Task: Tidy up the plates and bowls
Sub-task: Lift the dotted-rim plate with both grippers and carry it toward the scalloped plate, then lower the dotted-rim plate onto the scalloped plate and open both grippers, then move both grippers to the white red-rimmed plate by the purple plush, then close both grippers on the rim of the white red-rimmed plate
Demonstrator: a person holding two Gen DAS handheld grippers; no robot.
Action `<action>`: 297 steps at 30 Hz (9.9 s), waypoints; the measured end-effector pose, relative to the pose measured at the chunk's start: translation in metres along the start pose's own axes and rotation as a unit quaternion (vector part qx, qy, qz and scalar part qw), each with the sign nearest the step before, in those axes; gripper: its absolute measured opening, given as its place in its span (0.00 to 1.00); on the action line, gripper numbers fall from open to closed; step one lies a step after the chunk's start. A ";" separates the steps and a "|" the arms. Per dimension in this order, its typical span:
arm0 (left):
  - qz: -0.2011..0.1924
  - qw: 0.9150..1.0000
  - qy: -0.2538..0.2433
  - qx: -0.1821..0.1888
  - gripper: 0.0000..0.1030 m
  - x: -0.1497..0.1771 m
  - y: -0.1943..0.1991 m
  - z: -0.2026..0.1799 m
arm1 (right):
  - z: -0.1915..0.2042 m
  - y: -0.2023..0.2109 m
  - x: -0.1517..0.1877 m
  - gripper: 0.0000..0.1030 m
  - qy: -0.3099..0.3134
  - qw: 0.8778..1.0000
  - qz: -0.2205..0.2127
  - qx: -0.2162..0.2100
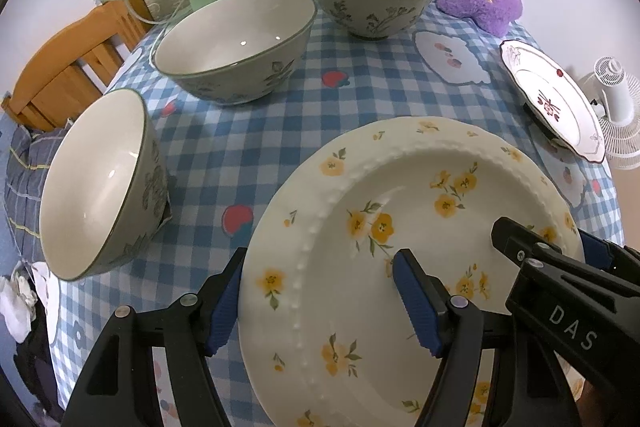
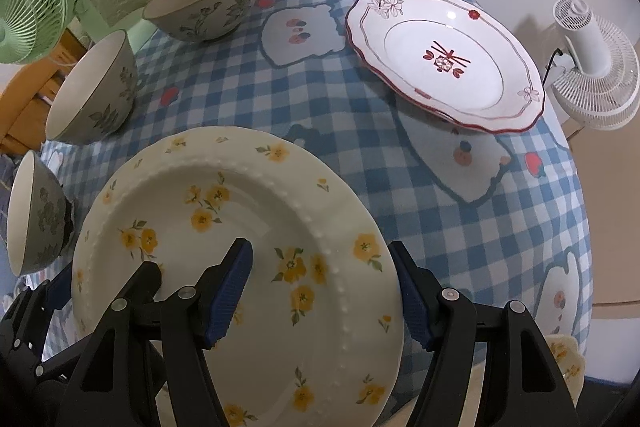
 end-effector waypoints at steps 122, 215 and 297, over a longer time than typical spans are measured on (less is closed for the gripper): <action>-0.053 0.997 -0.052 -0.009 0.71 0.158 0.067 -0.135 | -0.139 0.065 0.163 0.67 -0.035 0.997 0.004 0.073; -0.138 0.988 -0.012 0.068 0.84 -0.049 0.147 -0.177 | -0.170 0.163 -0.056 0.79 -0.003 0.983 -0.172 0.070; -0.053 0.999 -0.007 -0.010 0.60 -0.079 -0.059 -0.226 | -0.210 -0.058 -0.110 0.50 0.010 0.998 -0.057 0.016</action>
Point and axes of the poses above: each gripper's, at about its wrist camera, not at the fingertips, and y roughly against the way its jaws point, z to its left, x to its underside, the point moved 7 cm from there along -y, roughly the way its jaws point, and after that the axes turned 14 degrees about y, right-handed, at the moved point
